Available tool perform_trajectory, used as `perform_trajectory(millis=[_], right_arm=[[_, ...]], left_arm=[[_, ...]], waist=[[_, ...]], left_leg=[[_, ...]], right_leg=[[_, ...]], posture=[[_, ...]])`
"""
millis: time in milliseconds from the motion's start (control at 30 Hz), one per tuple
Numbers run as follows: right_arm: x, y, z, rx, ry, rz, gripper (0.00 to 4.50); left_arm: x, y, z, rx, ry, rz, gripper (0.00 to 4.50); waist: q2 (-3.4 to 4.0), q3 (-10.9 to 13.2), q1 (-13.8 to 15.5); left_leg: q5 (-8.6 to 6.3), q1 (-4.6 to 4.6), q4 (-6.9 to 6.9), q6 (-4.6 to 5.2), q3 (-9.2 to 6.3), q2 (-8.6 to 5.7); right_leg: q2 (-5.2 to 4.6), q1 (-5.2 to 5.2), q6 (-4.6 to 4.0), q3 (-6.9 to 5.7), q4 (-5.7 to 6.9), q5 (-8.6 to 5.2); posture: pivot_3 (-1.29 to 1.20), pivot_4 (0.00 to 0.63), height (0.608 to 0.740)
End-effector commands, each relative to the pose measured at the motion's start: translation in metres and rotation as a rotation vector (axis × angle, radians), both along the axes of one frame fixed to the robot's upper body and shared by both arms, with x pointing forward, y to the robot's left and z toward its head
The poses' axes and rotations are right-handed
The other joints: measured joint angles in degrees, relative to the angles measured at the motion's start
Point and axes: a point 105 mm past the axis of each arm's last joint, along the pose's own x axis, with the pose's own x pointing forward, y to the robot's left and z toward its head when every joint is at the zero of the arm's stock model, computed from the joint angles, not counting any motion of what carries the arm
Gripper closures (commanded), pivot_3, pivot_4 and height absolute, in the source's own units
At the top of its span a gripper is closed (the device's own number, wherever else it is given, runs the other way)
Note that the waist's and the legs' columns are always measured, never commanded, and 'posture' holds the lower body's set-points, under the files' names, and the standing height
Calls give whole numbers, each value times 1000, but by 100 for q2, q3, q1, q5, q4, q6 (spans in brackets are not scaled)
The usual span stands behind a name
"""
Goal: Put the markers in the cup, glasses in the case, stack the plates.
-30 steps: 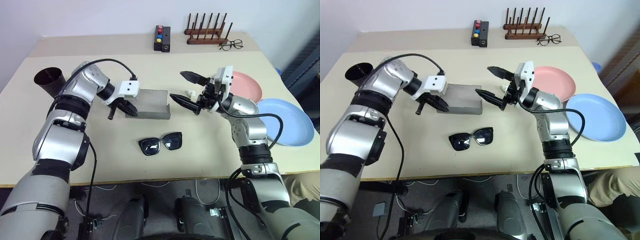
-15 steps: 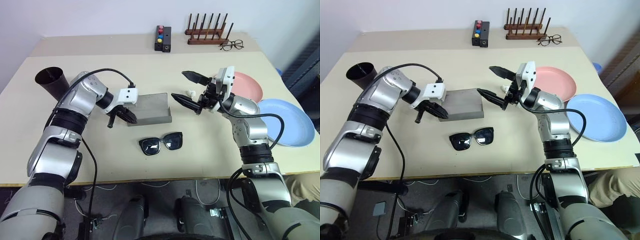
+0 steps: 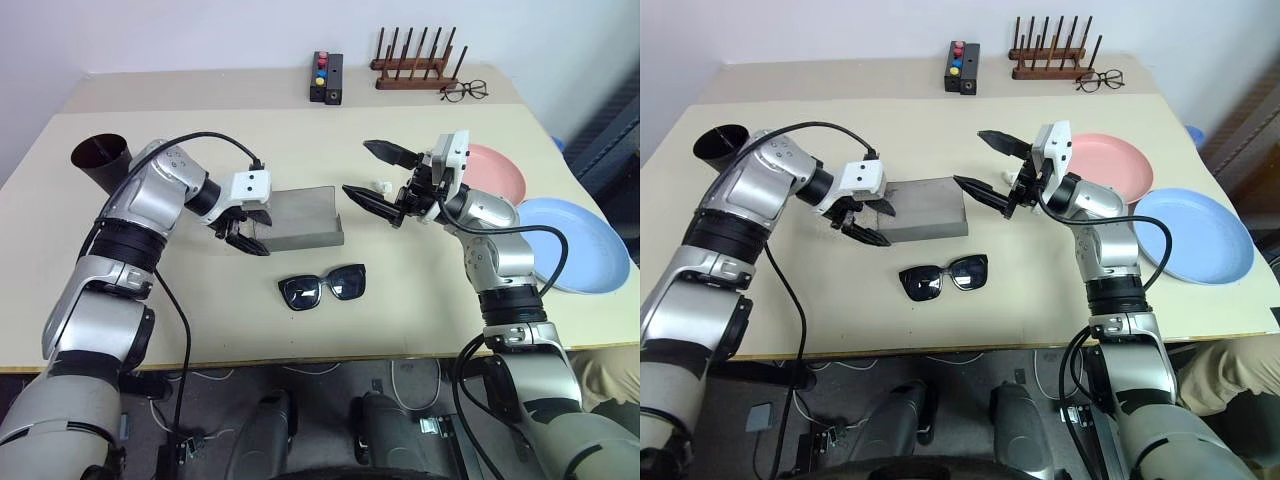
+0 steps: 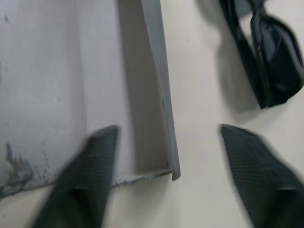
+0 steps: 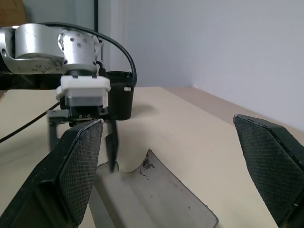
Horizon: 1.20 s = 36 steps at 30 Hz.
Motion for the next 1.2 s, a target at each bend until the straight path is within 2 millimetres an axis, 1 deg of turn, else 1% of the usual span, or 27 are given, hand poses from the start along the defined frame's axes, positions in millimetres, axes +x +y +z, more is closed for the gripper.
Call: perform_trajectory(millis=[33, 133, 233, 267, 333, 467, 533, 633, 733, 800, 833, 867, 967, 1000, 1067, 1200], right_arm=[[-3, -6, 19, 7, -65, -6, 0], [-6, -12, 15, -16, -54, -9, 0], [-12, -20, 11, -40, -39, -17, 0], [-13, -23, 10, -47, -37, -23, 0], [-16, -30, 7, -62, -31, -44, 0], [-22, -43, 2, -80, -9, -88, 0], [-25, -48, -3, -94, 8, -106, 0], [-31, -55, -13, -127, 40, -124, 0], [-43, -61, -30, -203, 86, -117, 0], [-57, -70, -44, -279, 131, -96, 0], [-61, -73, -48, -300, 146, -88, 0], [-66, -80, -50, -335, 157, -90, 0], [-77, -99, -52, -398, 186, -99, 0], [-79, -102, -51, -405, 193, -98, 0], [-90, -115, -52, -452, 229, -96, 0], [-106, -129, -53, -494, 275, -95, 0]], left_arm=[[-2, -4, 32, -144, -60, -5, 997], [-5, -12, 49, -270, -31, 12, 997], [-16, -20, 49, -345, 29, -17, 997], [-19, -23, 47, -357, 46, -25, 997], [-28, -29, 36, -354, 73, -38, 997], [-51, -39, 10, -265, 212, -101, 997], [-58, -46, 3, -253, 264, -122, 997], [-58, -57, -4, -249, 297, -123, 997], [-54, -68, -10, -258, 305, -117, 997], [-52, -75, -13, -265, 307, -115, 997], [-51, -78, -13, -268, 308, -114, 997], [-50, -79, -14, -267, 304, -114, 997], [-49, -82, -17, -266, 300, -114, 997], [-49, -82, -17, -267, 301, -115, 997], [-49, -82, -19, -262, 298, -117, 997], [-47, -80, -23, -253, 294, -108, 997]], waist=[[0, 0, -1], [0, 0, 8], [0, 0, 15], [0, 0, 10], [1, -1, 5], [1, 0, 11], [1, -1, 22], [2, -1, 48], [2, -1, 53], [2, -1, 60], [2, -1, 45], [2, -1, 33], [3, -1, 30], [3, -1, 25], [3, -1, 37], [3, -1, 56]], left_leg=[[0, 0, 0, 0, 0, 0], [0, 0, 1, 0, -1, 0], [0, 0, 3, 0, -2, 0], [0, 0, 3, 0, -2, 0], [0, 0, 2, 0, -2, 0], [0, 1, 3, 0, -1, 2], [0, 0, 6, 0, -1, 2], [-1, 2, 7, 1, -3, 1], [-4, 2, 12, 6, -3, -1], [-4, 2, 15, 8, -2, -1], [-5, 2, 14, 9, -3, -1], [-5, 2, 14, 9, -2, 0], [-5, 3, 14, 9, -1, 0], [-5, 3, 15, 10, 0, 0], [-6, 4, 14, 10, 0, 2], [-6, 5, 16, 11, -2, 1]], right_leg=[[0, 0, 0, 0, 0, 0], [0, 0, 0, 0, -1, 0], [0, 3, 0, 0, -1, 0], [0, 4, 0, 0, -2, 0], [0, 4, 0, 1, -2, 0], [0, 4, 0, 3, 0, 0], [1, 5, -1, 3, 0, 0], [0, 12, -1, 2, -2, 0], [-1, 17, 0, 2, -4, 0], [-1, 17, -1, 2, -5, 0], [-1, 17, 0, 2, -5, -1], [-1, 17, 0, 2, -6, 0], [0, 17, 0, 2, -5, -1], [0, 17, 0, 2, -5, -1], [0, 17, 0, 3, -5, -1], [-1, 25, -1, 2, -8, -1]], posture=[[0, 150, 740], [0, 150, 740], [0, 150, 740], [0, 150, 740], [0, 150, 740], [0, 150, 740], [0, 150, 740], [0, 150, 740], [0, 150, 740], [0, 150, 740], [0, 150, 740], [0, 150, 740], [0, 150, 740], [0, 150, 740], [0, 150, 740], [0, 150, 740]])
